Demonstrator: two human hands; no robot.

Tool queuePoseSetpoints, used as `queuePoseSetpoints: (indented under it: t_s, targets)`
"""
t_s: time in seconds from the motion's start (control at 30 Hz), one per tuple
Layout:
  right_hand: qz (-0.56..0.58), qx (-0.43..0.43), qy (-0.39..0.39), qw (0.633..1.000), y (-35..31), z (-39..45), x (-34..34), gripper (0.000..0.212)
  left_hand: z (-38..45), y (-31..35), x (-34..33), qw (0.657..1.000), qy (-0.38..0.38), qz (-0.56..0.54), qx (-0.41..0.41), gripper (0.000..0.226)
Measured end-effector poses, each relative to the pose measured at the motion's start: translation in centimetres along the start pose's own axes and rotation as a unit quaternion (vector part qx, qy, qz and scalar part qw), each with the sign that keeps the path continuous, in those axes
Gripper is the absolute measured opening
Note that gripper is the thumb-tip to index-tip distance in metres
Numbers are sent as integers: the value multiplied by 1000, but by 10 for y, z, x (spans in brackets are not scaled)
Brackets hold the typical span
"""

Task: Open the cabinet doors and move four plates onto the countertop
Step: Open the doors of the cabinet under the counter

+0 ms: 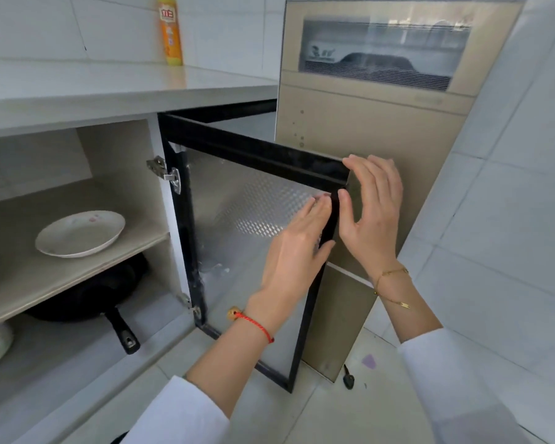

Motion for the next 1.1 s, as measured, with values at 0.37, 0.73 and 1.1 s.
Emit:
queuePoseSetpoints:
  t_s: [0.37, 0.73, 1.1]
  targets:
    - [-7, -26, -22, 999, 21, 5, -9, 35, 22, -5, -19, 1000, -15, 14, -13, 68]
    - [-29, -29, -64, 997, -3, 6, 7, 36, 1, -11, -7, 999, -27, 19, -31, 70]
    - [-28, -2, -95, 995, -56, 9, 28, 42, -40, -42, 43, 999, -21, 41, 11, 55]
Point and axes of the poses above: each hand's wrist, its own z-axis towards the middle knuckle, its own x-axis out of the back of the hand, y = z × x, the point moved 2 cm from there along z, towards the middle knuckle, and after that the axes turned 5 degrees about z, right-handed, at the moved point
